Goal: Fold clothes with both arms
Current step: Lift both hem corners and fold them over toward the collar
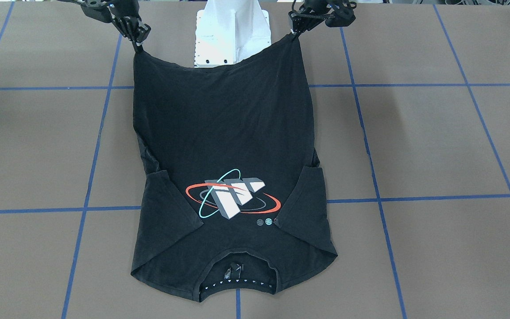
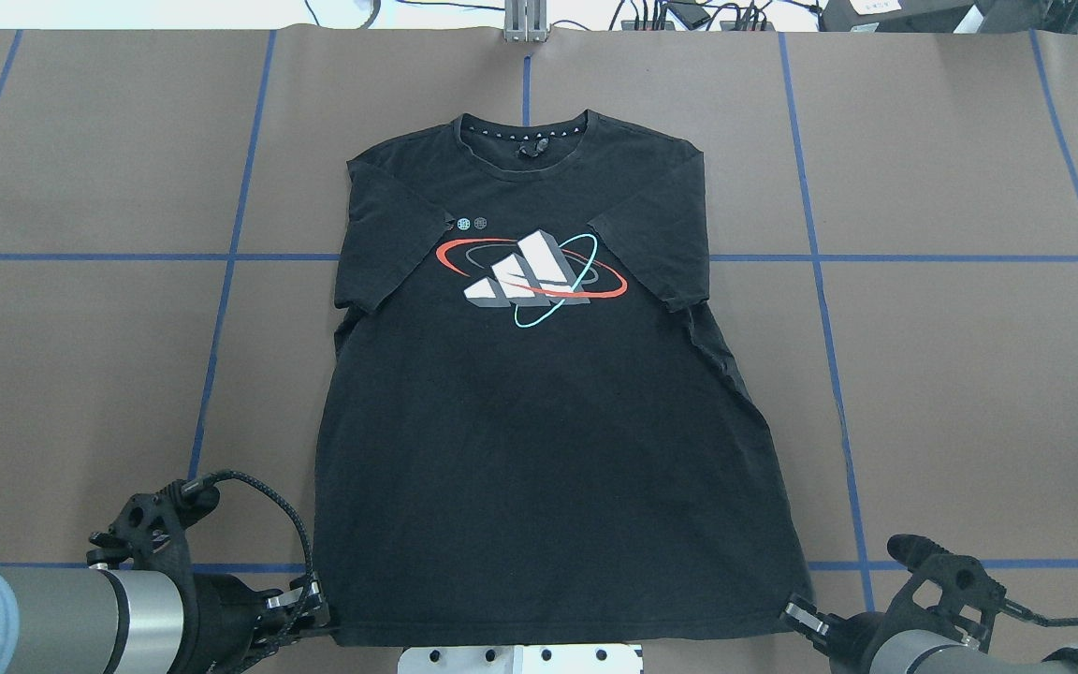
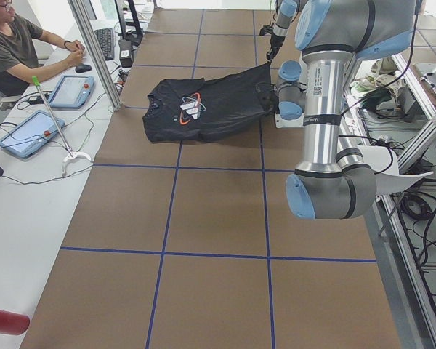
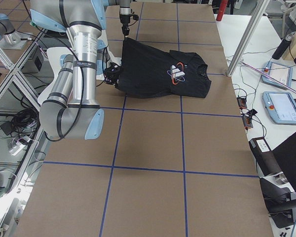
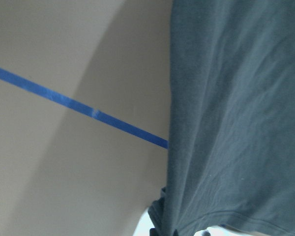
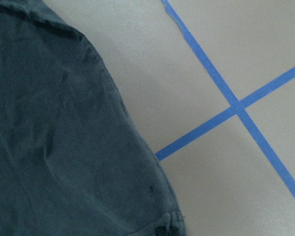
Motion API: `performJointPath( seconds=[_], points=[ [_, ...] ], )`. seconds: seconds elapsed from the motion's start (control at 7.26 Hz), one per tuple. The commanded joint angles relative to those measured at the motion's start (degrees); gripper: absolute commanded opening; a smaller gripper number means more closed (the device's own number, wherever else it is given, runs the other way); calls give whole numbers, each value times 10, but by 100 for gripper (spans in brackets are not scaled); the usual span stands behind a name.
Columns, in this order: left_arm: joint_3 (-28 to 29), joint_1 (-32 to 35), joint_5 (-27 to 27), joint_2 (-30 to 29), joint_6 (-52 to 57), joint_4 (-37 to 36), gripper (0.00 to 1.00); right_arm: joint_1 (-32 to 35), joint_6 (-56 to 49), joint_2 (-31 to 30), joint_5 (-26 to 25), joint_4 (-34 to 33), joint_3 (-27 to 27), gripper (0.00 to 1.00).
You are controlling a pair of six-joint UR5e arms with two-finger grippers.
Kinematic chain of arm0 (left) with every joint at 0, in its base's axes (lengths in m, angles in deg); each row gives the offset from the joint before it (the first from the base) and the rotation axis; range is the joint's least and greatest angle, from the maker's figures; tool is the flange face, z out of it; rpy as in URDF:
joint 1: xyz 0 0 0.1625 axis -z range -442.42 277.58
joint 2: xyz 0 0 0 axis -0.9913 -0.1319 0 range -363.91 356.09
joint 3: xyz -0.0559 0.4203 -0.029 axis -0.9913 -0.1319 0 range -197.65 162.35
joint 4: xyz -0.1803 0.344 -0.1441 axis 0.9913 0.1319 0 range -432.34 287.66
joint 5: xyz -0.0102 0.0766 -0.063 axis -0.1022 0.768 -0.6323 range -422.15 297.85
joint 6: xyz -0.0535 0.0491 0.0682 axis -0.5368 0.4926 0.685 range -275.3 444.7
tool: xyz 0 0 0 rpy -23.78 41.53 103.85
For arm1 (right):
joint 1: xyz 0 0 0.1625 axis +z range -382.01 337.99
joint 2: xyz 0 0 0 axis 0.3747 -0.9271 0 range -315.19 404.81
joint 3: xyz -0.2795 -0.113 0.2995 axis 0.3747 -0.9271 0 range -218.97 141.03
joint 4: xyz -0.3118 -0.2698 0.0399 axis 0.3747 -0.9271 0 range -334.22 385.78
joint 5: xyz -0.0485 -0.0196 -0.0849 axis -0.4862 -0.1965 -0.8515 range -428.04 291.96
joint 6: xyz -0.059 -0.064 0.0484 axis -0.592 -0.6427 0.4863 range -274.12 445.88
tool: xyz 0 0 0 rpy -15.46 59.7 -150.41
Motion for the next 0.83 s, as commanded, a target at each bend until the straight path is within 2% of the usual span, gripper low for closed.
performJointPath(
  seconds=[0.0, 0.28, 0.55, 0.69],
  points=[
    [-7, 79, -3, -21, 9, 1, 0, 118, -52, 56, 97, -7, 3, 0],
    [55, 176, -14, -72, 55, -1, 0, 243, -121, 102, 174, -7, -43, 0],
    [125, 258, -56, -100, 117, -1, 0, 352, -166, 179, 253, -7, -138, 0],
    [157, 285, -56, -106, 143, 6, 0, 390, -182, 218, 265, -8, -187, 0]
  ],
)
